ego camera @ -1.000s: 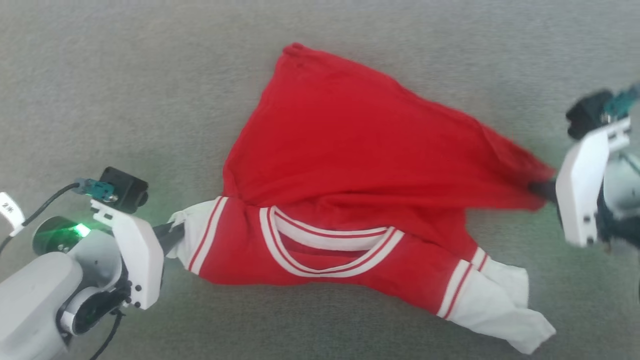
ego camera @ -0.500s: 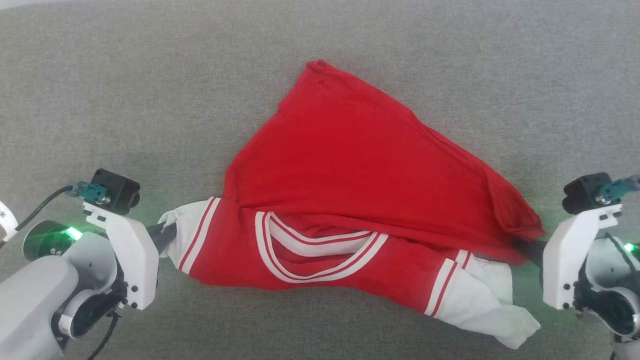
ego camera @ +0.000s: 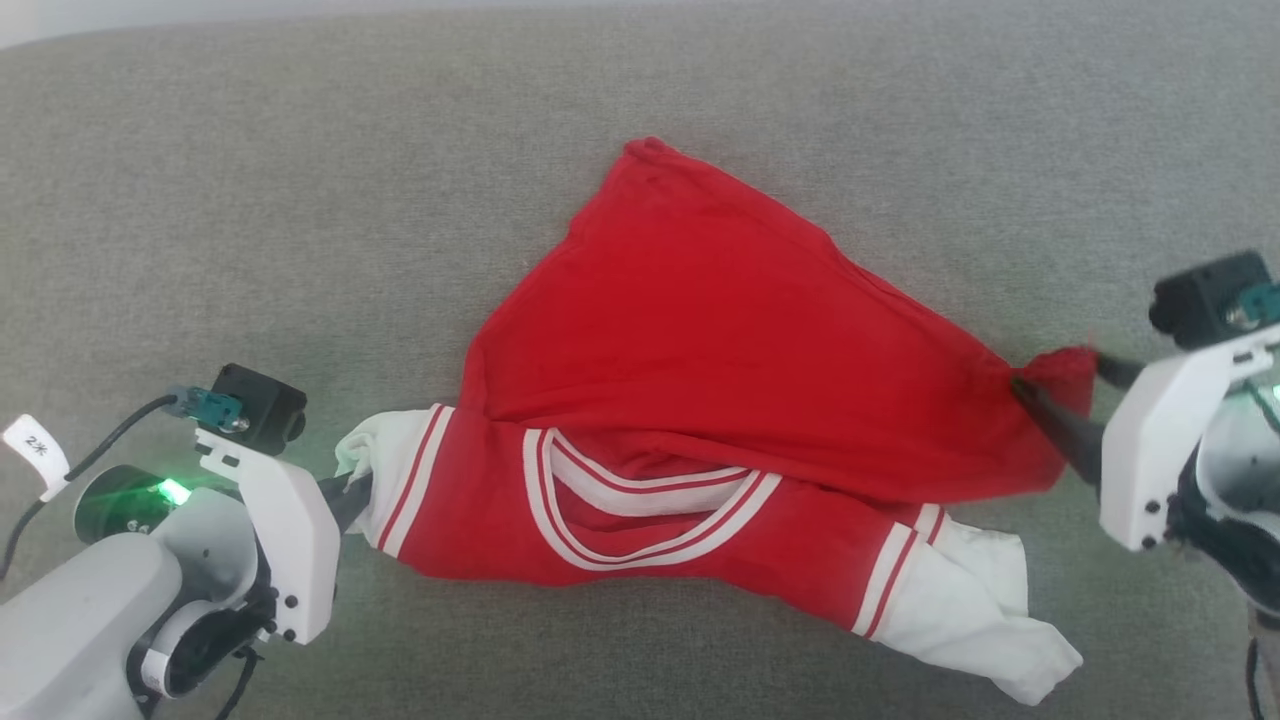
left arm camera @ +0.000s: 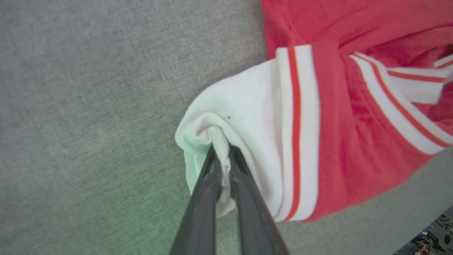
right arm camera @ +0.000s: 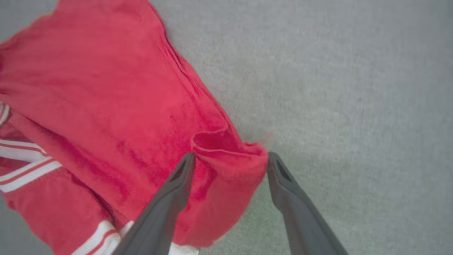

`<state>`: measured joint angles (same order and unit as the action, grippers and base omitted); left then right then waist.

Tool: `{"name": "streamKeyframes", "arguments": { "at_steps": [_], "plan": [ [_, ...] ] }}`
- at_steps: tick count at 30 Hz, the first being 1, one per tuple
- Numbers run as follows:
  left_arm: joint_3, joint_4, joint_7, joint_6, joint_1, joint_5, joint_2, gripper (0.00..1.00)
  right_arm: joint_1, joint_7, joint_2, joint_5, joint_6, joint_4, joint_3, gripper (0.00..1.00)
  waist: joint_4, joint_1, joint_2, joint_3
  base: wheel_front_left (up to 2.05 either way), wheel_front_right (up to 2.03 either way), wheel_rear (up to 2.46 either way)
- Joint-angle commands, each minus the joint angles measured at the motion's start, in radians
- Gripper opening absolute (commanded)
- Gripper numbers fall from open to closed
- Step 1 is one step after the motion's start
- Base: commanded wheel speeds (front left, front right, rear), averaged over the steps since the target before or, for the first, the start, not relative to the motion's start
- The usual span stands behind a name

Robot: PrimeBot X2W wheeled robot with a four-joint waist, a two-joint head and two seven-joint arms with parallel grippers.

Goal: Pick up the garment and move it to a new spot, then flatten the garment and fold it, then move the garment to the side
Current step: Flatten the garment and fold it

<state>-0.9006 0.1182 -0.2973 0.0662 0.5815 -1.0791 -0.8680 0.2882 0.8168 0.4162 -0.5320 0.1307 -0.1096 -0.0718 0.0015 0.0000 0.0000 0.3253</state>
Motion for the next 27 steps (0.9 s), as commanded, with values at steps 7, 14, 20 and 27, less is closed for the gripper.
{"name": "streamKeyframes", "arguments": {
  "at_steps": [7, 14, 20, 27],
  "plan": [
    [-0.015, -0.019, -0.006, 0.000, 0.014, 0.011, 0.027, 0.00, 0.146, -0.039, 0.008, 0.021, 0.000, -0.034, -0.070, 1.00, 0.043, 0.0000, 0.0000, 0.016, 0.00, 0.00, 0.00],
    [-0.038, -0.009, -0.015, -0.031, 0.069, 0.038, 0.092, 0.00, 0.375, -0.106, 0.019, 0.007, 0.000, 0.124, -0.208, 1.00, 0.138, 0.0000, 0.0000, 0.059, 0.00, 0.00, 0.00],
    [-0.057, 0.043, -0.010, -0.076, 0.128, 0.063, 0.166, 0.00, 0.563, -0.163, 0.040, -0.034, 0.000, 0.339, -0.348, 1.00, 0.233, 0.0000, 0.0000, 0.099, 0.00, 0.00, 0.00],
    [-0.081, 0.142, 0.013, -0.136, 0.180, 0.070, 0.258, 0.00, 0.734, -0.125, 0.071, -0.127, 0.000, 0.569, -0.561, 1.00, 0.332, 0.0000, 0.0000, 0.142, 0.00, 0.00, 0.00]
  ]
}}
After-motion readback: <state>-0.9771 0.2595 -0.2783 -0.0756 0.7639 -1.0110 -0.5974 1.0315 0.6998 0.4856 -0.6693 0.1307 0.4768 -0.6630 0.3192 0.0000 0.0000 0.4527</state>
